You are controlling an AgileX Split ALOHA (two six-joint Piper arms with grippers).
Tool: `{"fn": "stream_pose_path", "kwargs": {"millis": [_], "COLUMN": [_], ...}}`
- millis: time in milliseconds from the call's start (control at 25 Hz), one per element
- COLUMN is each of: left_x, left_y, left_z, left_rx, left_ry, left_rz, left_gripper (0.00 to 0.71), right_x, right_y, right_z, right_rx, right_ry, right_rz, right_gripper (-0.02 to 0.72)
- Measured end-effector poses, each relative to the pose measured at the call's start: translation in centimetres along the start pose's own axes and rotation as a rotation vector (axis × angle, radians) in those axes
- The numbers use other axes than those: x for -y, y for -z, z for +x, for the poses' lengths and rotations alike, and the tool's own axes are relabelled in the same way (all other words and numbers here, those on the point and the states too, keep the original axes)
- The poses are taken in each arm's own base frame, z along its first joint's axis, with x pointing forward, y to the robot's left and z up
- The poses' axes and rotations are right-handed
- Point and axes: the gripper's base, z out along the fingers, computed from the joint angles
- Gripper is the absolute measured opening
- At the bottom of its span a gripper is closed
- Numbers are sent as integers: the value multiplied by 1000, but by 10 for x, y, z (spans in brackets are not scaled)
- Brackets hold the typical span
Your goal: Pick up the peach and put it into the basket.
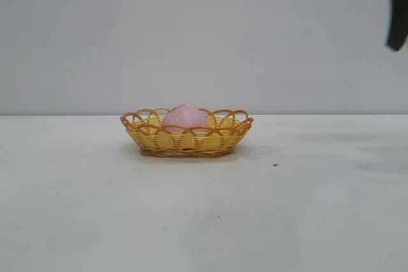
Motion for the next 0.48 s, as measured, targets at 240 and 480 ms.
{"fn": "stream_pose_path", "kwargs": {"millis": [240, 480], "left_x": [0, 0], "left_y": [0, 0], "left_z": [0, 0], "left_rx": [0, 0], "left_ry": [0, 0], "left_rz": [0, 0], "left_gripper": [231, 231], "right_x": [-18, -21], "right_y": [92, 132], "right_z": [36, 81], "right_rx": [174, 58], "right_ry": [59, 29], "right_rz": [-32, -2], "right_gripper": [251, 251]}}
